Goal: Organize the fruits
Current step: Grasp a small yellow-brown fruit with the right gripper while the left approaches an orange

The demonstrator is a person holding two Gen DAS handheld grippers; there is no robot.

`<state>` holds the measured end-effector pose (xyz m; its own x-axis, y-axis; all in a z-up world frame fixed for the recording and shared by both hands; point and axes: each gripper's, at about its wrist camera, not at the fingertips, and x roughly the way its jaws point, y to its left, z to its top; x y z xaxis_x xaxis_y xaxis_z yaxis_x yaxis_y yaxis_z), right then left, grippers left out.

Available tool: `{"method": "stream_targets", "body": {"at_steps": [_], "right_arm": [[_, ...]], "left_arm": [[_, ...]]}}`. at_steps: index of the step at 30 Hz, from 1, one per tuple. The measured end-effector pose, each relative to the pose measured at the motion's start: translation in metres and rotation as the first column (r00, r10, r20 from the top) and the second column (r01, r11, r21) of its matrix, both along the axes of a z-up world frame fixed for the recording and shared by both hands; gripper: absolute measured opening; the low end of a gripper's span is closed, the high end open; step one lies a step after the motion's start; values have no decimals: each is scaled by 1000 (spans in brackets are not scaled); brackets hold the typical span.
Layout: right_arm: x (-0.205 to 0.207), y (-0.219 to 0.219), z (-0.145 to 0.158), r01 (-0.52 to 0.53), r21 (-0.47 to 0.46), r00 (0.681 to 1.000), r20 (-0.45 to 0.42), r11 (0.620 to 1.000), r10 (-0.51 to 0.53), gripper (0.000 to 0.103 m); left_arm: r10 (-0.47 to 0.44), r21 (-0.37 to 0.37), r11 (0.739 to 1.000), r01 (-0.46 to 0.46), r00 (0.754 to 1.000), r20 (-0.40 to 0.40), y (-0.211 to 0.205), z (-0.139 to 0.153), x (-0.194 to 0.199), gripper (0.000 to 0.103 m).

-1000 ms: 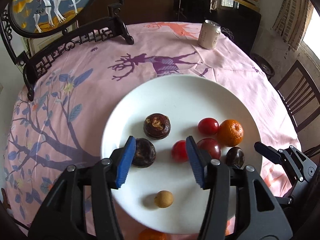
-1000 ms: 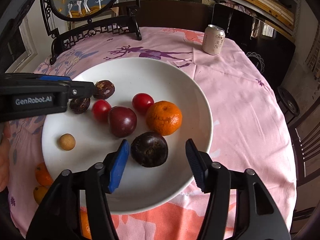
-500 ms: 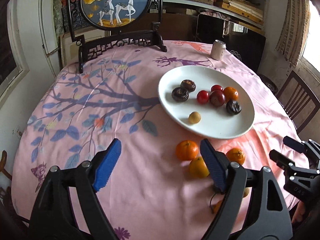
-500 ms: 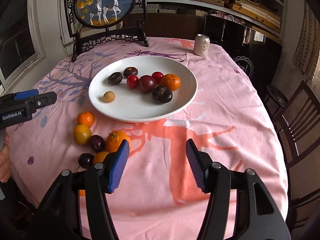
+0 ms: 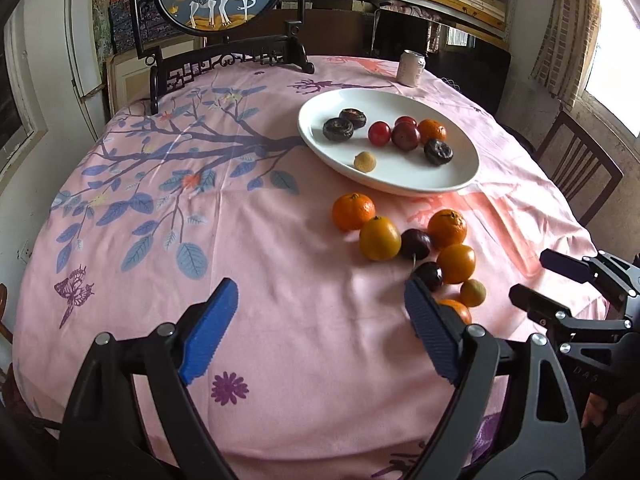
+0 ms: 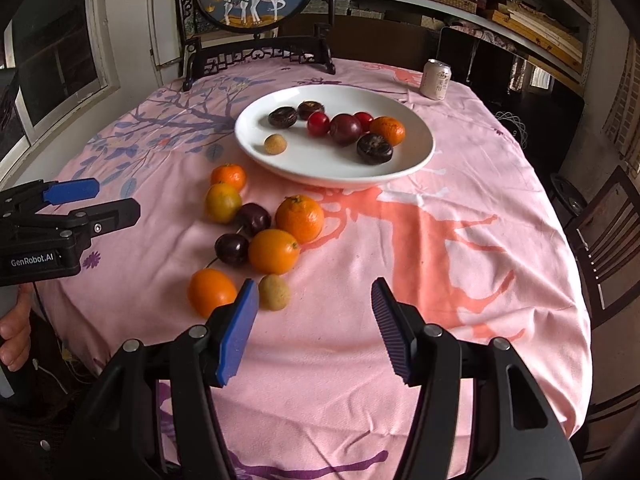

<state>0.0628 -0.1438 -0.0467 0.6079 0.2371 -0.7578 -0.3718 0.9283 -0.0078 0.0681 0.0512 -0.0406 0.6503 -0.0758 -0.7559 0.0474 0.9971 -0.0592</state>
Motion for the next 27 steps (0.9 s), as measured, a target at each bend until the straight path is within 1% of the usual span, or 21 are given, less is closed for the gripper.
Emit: {"method": "stream_targets", "body": {"at_steps": [1,4,5,6,8,9,10,11,13,16,18,21,24,27], "right_arm": [[-3,3,-4,-17,0,1000,-3,1000,17,59],[-3,13,-13,-58,-3,998,-22,998,58,51],[-1,15,-16,-66,4,997,-26,998,66,47],[3,17,-19,-72,8,997,-35,997,72,40],[12,19,-28,-78,20,995,-67,997,79,38],[17,20,-33,-83,31,993,-87,996,85,33],[22,21,-39,-89,45,989,-113,995,93,24],[25,21,-42,-90,62,988,-121,994,97,24],[24,17,-38,-75,63,991,-106,995,81,23],[15,1,-27,-19,33,998,-51,999,21,23],[11,-16,-23,31,19,999,-33,999,-30,23],[6,-39,-24,77,28,997,-33,997,-76,23],[1,-50,-28,84,55,996,-42,995,-81,23],[0,-55,-30,78,80,996,-45,994,-75,23]], "left_arm": [[-3,1,1000,3,1000,-4,0,-1,-3,87],[-8,-4,1000,8,1000,-14,0,-4,-7,87],[-12,-9,1000,11,1000,-18,0,-4,-8,87],[-17,-14,1000,17,1000,-20,-1,-4,-10,87],[-29,-12,1000,29,999,-22,-4,-4,-12,87],[-37,-8,999,37,999,-24,-7,-4,-14,87],[-49,-4,999,49,998,-24,-11,-4,-15,87],[-64,1,998,64,998,-26,-15,-5,-16,87],[-88,17,996,88,995,-36,-26,-9,-17,87],[-137,30,990,138,989,-54,-46,-15,-16,87],[-157,42,986,160,986,-57,-59,-17,-16,87],[-176,63,982,180,982,-62,-76,-22,-12,87],[-177,82,980,183,981,-75,-89,-27,-7,86],[-165,104,979,173,982,-88,-96,-32,-2,77]]}}
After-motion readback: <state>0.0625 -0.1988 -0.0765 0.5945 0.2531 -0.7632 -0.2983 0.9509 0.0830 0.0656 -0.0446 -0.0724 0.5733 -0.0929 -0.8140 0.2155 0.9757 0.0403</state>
